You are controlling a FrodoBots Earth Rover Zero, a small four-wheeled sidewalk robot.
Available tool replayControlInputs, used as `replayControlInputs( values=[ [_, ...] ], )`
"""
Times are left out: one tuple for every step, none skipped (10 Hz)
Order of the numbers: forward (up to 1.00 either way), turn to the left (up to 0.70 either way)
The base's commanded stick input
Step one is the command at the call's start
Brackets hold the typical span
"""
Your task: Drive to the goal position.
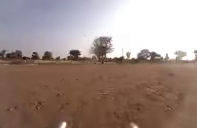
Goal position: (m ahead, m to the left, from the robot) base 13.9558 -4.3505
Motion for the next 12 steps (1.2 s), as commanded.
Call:
replayControlInputs(
  values=[
    [0.70,-0.35],
    [0.70,-0.35],
    [0.70,-0.35],
    [0.70,-0.35],
    [0.70,-0.35],
    [0.70,-0.18],
    [0.70,-0.03],
    [0.70,0.00],
    [0.70,0.00],
    [0.70,0.00],
    [0.70,0.00],
    [0.70,0.00]
  ],
)
